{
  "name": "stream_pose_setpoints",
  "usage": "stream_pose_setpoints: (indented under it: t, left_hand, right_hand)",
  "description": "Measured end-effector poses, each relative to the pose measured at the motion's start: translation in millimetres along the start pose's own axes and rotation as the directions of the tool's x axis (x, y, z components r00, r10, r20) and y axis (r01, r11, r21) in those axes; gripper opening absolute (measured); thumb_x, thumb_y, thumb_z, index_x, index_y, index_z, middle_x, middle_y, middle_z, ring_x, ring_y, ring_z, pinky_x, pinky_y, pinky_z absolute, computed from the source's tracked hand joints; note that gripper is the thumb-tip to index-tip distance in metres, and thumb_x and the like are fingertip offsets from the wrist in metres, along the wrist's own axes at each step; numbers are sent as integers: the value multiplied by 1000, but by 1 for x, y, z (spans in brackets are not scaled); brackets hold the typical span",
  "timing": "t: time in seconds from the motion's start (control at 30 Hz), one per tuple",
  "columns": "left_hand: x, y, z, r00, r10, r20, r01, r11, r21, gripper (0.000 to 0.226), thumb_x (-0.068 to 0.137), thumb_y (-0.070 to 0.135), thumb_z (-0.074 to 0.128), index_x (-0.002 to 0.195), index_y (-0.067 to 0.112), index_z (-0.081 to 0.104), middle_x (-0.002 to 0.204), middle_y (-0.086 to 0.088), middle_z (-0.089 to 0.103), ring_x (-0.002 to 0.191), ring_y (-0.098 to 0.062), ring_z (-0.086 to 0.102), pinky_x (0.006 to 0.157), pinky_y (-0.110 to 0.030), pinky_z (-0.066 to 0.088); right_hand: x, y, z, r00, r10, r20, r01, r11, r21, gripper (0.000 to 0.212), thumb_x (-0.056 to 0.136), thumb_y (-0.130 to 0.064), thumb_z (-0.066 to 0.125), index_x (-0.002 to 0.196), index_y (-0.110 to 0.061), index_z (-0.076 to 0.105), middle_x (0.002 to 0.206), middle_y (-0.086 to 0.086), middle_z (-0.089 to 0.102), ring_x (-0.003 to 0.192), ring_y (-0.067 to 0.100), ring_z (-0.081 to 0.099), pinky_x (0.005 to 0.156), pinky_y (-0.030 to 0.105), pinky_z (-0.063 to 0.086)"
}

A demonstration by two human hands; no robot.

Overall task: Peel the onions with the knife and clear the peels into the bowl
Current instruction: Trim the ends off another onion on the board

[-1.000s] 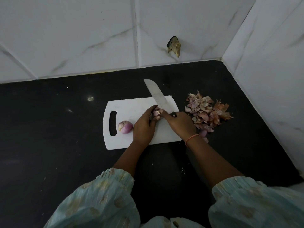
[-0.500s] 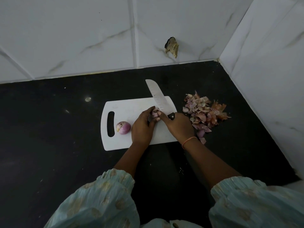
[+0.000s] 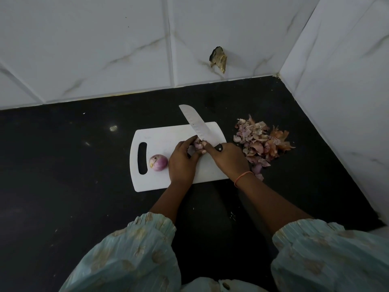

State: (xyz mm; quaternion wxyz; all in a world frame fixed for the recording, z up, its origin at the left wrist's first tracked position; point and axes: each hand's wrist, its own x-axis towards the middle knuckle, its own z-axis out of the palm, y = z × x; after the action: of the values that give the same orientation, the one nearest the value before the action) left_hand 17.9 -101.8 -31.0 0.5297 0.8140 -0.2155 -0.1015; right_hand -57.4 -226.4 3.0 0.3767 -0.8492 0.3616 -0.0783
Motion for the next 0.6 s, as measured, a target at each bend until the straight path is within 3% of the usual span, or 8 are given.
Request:
stream_pose_setpoints:
  t: [0.1,0.2,0.37,0.6]
  left_hand:
    - [0,0,0,1000,-6,-12,6,1000,-26,43,88,30,73,130,28,63,119,13,63,105,1,57,85,-10,43]
    - [1,-1,0,1000,7,-26,-7,1000,-23,41,87,31,74,127,28,65,117,12,64,106,-1,59,88,-22,49]
    - [2,-4,-6,995,62,78,-68,995,75,60,85,34,76,141,27,55,113,9,55,95,0,53,72,-5,39]
    - [5,-5,-5,993,74,96,-84,990,110,47,92,31,68,137,26,56,119,4,54,87,-13,61,65,-16,42]
  right_hand:
    - [0,0,-1,1000,13,5,-12,998,-59,62,81,-76,53,52,-21,49,54,-5,52,57,14,53,54,30,34]
    - [2,-4,0,999,41,0,-41,988,-149,71,70,-89,47,63,-19,56,65,-4,59,66,15,59,56,30,39]
    - [1,-3,1,977,-85,-194,32,965,-259,57,82,-76,51,75,-20,59,68,-3,62,67,19,61,57,31,45]
    - [-3,8,6,969,-143,-200,77,948,-309,61,80,-78,48,86,-19,59,73,-1,63,70,20,63,56,32,47]
